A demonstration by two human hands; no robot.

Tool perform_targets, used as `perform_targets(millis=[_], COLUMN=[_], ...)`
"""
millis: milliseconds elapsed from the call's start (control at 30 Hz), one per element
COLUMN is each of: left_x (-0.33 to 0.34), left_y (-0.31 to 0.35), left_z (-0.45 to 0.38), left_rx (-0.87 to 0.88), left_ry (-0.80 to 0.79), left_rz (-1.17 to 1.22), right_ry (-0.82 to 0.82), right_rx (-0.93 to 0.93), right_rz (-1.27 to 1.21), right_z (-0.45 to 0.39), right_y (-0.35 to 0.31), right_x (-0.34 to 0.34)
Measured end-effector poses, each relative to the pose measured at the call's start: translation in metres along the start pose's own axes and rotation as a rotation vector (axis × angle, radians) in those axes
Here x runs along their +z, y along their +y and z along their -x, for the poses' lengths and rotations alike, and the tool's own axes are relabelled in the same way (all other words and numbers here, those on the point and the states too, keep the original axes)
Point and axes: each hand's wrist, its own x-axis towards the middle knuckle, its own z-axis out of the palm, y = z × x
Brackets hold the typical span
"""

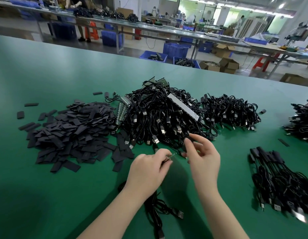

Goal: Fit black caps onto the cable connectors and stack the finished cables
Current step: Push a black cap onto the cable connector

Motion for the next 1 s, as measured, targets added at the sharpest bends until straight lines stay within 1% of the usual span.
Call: perform_targets(millis=[100, 200, 333, 433, 600, 700, 833, 1000], left_x=[-0.005, -0.009, -0.011, -0.011, -0.003, 0.000, 0.002, 0.006], left_y=[0.003, 0.001, -0.001, -0.002, -0.001, -0.003, -0.006, -0.007], left_z=[0.001, 0.001, 0.001, 0.000, -0.001, 0.000, 0.002, 0.003], left_rx=[-0.009, -0.051, -0.109, -0.123, -0.011, -0.018, -0.092, -0.126], left_ry=[0.071, 0.133, 0.161, 0.130, -0.078, -0.080, -0.061, -0.059], left_rz=[0.035, 0.025, -0.007, 0.002, 0.033, 0.093, 0.194, 0.250], right_ry=[0.047, 0.062, 0.000, -0.016, -0.016, -0.041, -0.100, -0.183], right_rx=[0.129, 0.181, 0.209, 0.226, 0.201, 0.207, 0.215, 0.202], right_rz=[0.008, -0.005, -0.105, -0.186, -0.191, -0.217, -0.245, -0.274], right_z=[0.000, 0.004, 0.007, 0.006, 0.006, 0.009, 0.012, 0.016], right_y=[0.026, 0.042, 0.045, 0.044, 0.043, 0.043, 0.042, 0.040], right_x=[-0.015, -0.022, -0.024, -0.023, -0.024, -0.023, -0.019, -0.014])
